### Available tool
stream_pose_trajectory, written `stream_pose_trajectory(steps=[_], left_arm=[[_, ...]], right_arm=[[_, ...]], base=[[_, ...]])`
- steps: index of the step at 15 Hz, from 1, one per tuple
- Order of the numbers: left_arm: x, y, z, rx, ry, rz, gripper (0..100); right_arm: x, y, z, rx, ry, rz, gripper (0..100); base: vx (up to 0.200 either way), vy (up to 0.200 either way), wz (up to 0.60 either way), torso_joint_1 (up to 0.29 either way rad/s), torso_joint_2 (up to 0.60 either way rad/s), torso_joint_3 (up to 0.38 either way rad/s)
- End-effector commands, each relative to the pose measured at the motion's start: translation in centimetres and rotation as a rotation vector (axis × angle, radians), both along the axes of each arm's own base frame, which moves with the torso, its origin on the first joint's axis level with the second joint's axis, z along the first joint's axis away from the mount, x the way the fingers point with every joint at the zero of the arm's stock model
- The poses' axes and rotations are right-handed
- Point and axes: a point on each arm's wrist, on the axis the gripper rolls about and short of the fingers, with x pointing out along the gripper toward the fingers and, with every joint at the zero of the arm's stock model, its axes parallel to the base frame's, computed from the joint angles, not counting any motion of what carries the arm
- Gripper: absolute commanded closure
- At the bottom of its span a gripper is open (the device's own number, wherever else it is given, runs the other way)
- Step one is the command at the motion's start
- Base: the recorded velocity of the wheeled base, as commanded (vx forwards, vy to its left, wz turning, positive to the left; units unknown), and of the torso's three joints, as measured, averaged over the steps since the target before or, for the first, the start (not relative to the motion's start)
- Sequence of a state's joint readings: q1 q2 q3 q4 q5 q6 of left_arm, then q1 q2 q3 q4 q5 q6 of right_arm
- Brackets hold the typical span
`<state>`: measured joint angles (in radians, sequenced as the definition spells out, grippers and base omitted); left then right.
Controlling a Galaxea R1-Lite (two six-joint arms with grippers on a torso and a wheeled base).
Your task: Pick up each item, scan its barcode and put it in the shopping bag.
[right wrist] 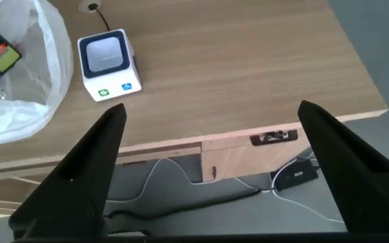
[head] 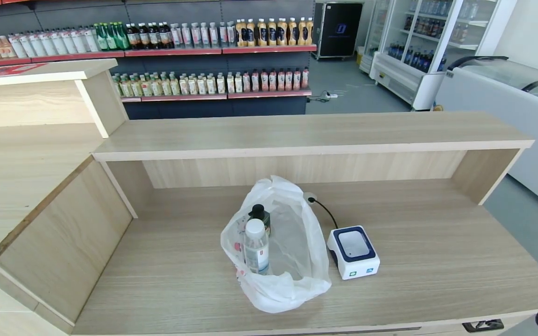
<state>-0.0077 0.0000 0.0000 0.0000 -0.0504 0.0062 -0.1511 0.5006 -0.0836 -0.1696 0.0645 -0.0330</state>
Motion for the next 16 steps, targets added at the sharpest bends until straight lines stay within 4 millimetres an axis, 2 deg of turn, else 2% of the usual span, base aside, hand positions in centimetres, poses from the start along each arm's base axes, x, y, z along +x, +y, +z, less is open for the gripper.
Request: stream_pose_trajectory(steps=[1,3,7,15,16], left_arm=[[0.0,0.0,0.0,0.0,0.0,0.0,0],[0.0,0.0,0.0,0.0,0.0,0.0,0],[0.0,0.0,0.0,0.0,0.0,0.0,0],[0.0,0.0,0.0,0.0,0.0,0.0,0],[0.0,0.0,0.0,0.0,0.002,0.0,0]], right_arm=[[-3.8,0.5,-3.6,0.006,-0.09,0.057,0],[-4.4,0.4,-3.7,-0.008,-0.209,0.106,0],[-4.8,0.4,-3.8,-0.001,-0.258,0.114,0],[-4.9,0.4,-3.8,-0.004,-0.276,0.116,0],[-4.9,0.3,-4.0,-0.008,-0.262,0.071,0]], base=[[0.0,0.0,0.0,0.0,0.0,0.0],[0.0,0.0,0.0,0.0,0.0,0.0],[0.0,0.0,0.0,0.0,0.0,0.0],[0.0,0.0,0.0,0.0,0.0,0.0],[0.0,0.0,0.0,0.0,0.0,0.0]])
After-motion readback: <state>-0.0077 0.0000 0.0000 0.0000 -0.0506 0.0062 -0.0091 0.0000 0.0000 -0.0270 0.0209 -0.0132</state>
